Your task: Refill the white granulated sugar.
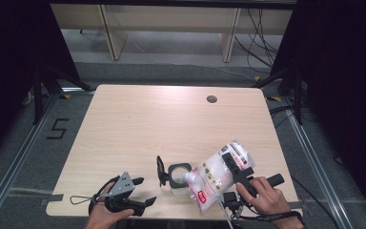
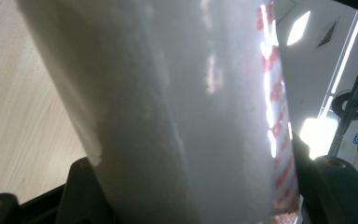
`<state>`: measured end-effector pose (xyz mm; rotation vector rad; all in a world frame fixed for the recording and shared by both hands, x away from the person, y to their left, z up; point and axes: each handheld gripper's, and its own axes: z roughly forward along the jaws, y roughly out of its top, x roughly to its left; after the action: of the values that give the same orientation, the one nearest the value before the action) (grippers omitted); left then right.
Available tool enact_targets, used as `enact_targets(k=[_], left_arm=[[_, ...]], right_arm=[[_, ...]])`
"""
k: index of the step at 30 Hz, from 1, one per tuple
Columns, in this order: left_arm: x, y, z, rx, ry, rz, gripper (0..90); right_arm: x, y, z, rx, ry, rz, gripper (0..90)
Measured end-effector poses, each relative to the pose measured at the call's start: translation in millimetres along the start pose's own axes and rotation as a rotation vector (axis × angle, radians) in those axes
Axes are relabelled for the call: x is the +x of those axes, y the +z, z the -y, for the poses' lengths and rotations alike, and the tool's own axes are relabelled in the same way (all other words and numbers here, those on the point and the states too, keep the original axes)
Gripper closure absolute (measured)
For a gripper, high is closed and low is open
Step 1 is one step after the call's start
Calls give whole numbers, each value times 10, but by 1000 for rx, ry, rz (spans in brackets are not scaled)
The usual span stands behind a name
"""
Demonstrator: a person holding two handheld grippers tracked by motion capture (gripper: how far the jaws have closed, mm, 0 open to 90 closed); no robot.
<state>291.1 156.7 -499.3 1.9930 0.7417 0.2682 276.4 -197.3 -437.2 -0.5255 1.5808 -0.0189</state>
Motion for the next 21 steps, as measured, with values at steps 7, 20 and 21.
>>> enact_targets(k=[7,20,21], left_arm=[[21,-5,-8,2,29,0,193],[19,-6,-5,-1,28,1,193],[43,-23,-9,26,56,-9,193]], right_arm=[[-23,8,33,-13,1,5,411],[-15,-29,87,27,62,-2,409],[-15,-27,88,25,78,-1,409]])
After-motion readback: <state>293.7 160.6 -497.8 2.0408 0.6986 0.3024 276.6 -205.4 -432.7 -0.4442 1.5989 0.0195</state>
